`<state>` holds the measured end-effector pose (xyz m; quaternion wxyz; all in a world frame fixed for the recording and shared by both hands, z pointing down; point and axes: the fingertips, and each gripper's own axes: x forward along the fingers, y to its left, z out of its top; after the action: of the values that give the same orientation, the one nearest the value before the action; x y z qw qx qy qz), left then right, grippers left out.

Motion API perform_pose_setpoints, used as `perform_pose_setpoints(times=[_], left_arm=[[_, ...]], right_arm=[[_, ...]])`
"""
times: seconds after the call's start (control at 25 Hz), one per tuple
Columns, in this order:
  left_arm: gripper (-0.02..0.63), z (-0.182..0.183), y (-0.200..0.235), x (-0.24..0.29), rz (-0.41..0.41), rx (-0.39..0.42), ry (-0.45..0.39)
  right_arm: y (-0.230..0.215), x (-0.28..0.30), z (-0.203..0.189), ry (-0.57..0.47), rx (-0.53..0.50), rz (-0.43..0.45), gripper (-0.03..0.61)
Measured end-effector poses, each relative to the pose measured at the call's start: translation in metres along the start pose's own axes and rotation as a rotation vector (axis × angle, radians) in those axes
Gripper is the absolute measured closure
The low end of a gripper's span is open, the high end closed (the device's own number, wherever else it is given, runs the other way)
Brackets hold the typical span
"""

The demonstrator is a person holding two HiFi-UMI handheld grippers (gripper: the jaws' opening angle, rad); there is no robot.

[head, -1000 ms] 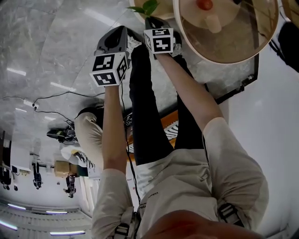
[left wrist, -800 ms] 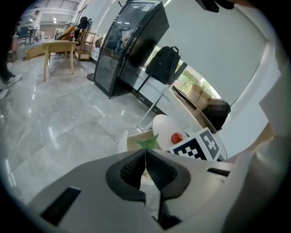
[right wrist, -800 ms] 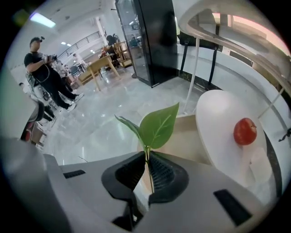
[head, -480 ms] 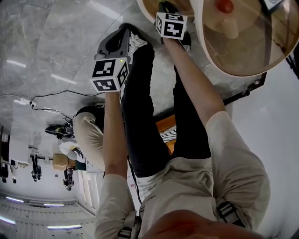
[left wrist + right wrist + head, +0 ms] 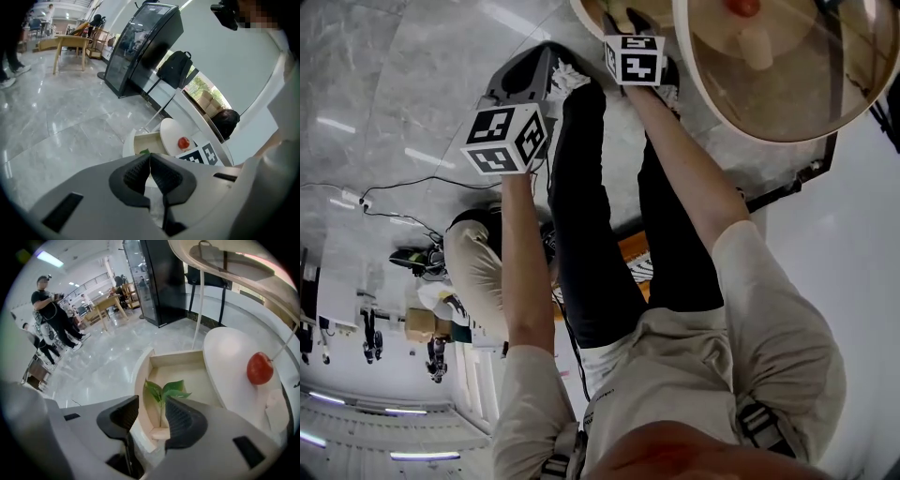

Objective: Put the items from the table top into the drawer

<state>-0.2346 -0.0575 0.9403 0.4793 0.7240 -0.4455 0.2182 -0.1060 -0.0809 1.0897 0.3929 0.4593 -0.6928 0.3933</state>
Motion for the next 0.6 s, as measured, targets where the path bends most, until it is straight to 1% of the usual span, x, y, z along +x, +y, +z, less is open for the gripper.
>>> perform_pose_setpoints(times=[0.16,0.24,0.32,0.4,0.48,0.6], left_arm=[[0.592,0.006,-0.037,-0.029,0.003,-0.002,-0.011],[0.592,0.010,-0.060,-0.045,-0.002,-0.003,-0.020],[0.592,0.013,-0.082,-0.064,-0.001,-0.005,-0.028],[0.592,0.017,-0.104,-0.087,0.009,-0.013,-0.035],[0.592,0.023,-0.131,-0.111,0.019,-0.022,-0.045],[0.592,0.035,-0.180,-0.148,0.035,-0.011,-0.061]], right_arm=[[0.032,-0.055,0.003,0.008,-0.083,0.076,0.391],[0.042,-0.089,0.004,0.017,-0.110,0.098,0.391],[0.050,-0.131,0.006,0.021,-0.136,0.116,0.391],[0.061,-0.179,0.015,0.005,-0.178,0.152,0.391],[0.064,-0.227,0.025,-0.015,-0.225,0.180,0.391],[0.051,-0.305,0.042,-0.034,-0.259,0.191,0.391]])
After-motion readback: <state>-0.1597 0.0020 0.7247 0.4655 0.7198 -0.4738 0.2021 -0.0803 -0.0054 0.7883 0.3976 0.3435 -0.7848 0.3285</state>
